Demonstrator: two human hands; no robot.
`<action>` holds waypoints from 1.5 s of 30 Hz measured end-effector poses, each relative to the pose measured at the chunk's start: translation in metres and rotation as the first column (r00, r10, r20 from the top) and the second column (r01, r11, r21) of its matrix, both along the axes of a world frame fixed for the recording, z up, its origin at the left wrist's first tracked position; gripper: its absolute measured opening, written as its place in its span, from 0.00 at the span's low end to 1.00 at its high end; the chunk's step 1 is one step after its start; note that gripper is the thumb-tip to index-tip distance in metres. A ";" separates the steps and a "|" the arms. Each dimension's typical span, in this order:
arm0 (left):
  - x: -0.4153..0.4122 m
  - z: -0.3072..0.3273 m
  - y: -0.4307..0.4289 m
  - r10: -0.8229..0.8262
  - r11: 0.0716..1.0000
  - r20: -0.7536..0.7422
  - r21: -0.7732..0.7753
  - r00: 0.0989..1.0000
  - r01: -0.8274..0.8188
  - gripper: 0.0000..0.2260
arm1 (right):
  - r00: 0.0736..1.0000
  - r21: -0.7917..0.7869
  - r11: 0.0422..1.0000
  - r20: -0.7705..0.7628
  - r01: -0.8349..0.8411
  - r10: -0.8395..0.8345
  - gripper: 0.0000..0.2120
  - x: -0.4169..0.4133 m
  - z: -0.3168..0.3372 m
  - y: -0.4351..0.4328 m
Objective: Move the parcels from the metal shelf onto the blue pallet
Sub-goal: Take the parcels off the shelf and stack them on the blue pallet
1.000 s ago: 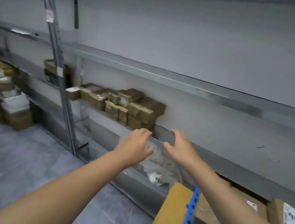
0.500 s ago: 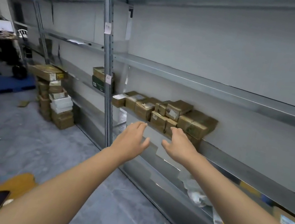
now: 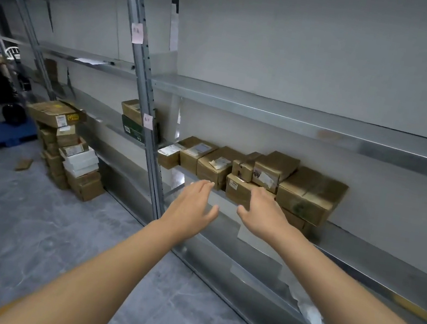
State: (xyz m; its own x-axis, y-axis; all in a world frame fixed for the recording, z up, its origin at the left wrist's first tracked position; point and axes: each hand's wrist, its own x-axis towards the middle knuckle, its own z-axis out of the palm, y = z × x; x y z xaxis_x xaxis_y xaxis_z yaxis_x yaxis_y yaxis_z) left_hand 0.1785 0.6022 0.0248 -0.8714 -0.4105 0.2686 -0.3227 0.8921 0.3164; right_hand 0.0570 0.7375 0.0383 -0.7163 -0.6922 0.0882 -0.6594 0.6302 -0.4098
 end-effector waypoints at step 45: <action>-0.365 -0.105 -0.239 -0.321 0.742 0.113 0.646 0.940 0.176 0.16 | 0.769 -0.161 0.752 0.170 0.639 -0.617 0.12 -0.198 -0.092 -0.242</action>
